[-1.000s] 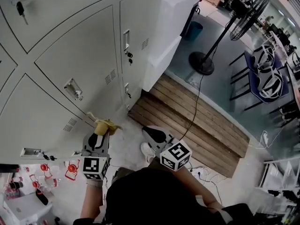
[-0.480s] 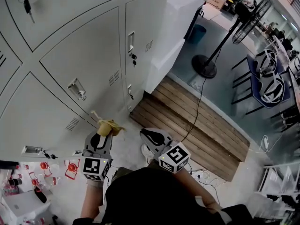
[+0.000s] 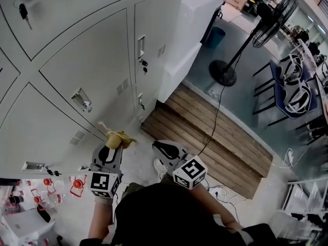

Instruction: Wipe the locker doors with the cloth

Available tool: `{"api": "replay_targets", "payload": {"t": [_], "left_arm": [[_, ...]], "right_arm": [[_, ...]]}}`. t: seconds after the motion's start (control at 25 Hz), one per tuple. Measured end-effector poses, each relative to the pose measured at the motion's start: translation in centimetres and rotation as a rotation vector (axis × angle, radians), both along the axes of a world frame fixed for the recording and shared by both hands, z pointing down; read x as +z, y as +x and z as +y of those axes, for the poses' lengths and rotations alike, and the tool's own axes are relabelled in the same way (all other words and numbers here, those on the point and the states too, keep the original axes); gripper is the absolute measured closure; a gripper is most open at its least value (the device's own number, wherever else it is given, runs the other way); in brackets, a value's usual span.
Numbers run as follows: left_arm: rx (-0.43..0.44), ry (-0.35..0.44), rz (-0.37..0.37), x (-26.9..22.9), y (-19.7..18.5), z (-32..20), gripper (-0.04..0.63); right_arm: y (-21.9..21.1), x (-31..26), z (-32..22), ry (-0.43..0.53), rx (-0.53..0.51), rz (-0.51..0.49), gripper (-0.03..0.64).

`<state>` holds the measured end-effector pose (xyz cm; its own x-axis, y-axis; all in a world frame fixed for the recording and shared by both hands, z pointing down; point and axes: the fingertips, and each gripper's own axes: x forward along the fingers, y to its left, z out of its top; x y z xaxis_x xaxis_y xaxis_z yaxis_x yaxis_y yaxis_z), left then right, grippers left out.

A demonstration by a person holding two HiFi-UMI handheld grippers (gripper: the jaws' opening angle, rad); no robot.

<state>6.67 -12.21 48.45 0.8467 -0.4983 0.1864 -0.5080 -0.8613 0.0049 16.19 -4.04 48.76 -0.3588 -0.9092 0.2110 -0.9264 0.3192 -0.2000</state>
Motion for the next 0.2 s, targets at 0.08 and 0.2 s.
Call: {"api": "replay_targets", "payload": {"t": [0.08, 0.2], "left_arm": [[0.0, 0.001, 0.0, 0.11, 0.26, -0.09, 0.485], [-0.005, 0.0, -0.004, 0.42, 0.59, -0.28, 0.485]], "right_arm": [[0.29, 0.14, -0.08, -0.002, 0.001, 0.0, 0.586], [0.76, 0.31, -0.26, -0.006, 0.003, -0.003, 0.586]]}}
